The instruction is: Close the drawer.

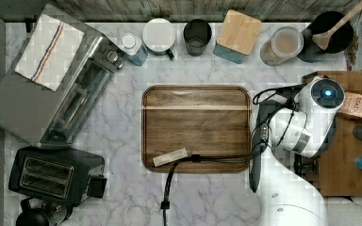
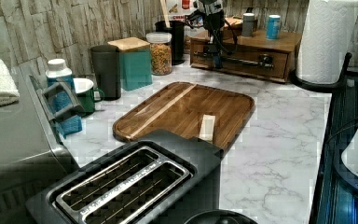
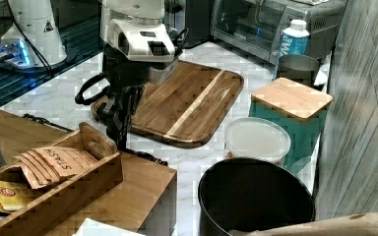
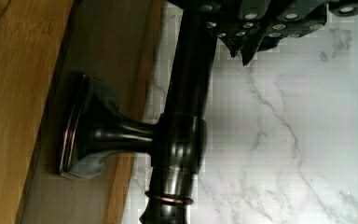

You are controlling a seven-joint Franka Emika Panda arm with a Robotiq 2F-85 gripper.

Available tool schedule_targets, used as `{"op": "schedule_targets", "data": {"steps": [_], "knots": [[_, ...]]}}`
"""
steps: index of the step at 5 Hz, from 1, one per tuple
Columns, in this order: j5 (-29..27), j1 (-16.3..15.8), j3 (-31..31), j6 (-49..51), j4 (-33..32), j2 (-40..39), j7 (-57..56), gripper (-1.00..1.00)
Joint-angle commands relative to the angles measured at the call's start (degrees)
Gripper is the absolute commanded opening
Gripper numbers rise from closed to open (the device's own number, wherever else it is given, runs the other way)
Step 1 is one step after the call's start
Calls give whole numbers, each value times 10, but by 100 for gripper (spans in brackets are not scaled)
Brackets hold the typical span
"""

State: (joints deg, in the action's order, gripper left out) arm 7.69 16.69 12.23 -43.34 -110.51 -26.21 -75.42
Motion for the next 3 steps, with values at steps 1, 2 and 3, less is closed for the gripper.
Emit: {"op": "schedule_targets", "data": {"steps": [1, 2, 3], "knots": [[18, 69, 70, -86, 100, 0, -3, -100], [40, 97, 37, -83, 100, 4, 11, -100], [19, 70, 68, -85, 100, 0, -2, -100]]}}
